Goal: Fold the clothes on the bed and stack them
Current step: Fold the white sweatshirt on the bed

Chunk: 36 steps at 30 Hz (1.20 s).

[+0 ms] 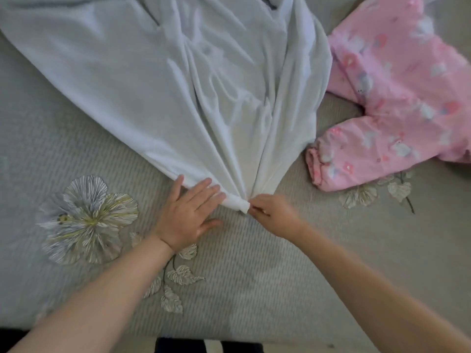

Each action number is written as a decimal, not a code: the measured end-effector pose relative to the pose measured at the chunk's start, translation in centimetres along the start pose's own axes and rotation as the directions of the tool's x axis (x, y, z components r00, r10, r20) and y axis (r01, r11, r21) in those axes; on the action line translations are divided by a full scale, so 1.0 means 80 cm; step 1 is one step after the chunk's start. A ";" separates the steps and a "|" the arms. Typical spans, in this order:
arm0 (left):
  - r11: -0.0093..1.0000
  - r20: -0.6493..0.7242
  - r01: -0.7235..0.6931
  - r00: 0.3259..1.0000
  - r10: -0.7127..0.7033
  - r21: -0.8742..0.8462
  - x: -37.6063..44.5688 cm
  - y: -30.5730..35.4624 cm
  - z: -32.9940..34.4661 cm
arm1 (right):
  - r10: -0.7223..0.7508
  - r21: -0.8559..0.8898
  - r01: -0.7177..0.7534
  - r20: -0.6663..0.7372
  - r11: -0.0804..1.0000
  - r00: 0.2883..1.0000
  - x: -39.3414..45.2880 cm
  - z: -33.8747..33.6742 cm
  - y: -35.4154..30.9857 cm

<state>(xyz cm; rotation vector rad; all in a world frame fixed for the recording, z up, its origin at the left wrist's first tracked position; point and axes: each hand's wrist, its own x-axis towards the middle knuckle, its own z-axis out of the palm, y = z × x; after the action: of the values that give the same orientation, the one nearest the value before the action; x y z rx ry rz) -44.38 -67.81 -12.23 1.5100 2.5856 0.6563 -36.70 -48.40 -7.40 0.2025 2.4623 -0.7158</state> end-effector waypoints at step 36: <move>0.891 -0.694 0.446 0.667 -0.271 0.081 0.028 0.230 -0.334 | -0.261 -0.176 0.289 -0.921 0.941 0.289 -0.204 -0.254 -0.069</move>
<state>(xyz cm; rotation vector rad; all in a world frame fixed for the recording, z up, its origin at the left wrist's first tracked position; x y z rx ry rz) -37.91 -66.74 19.63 0.8013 3.4893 1.0007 -34.40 -42.01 18.38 0.2419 3.7221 -0.9461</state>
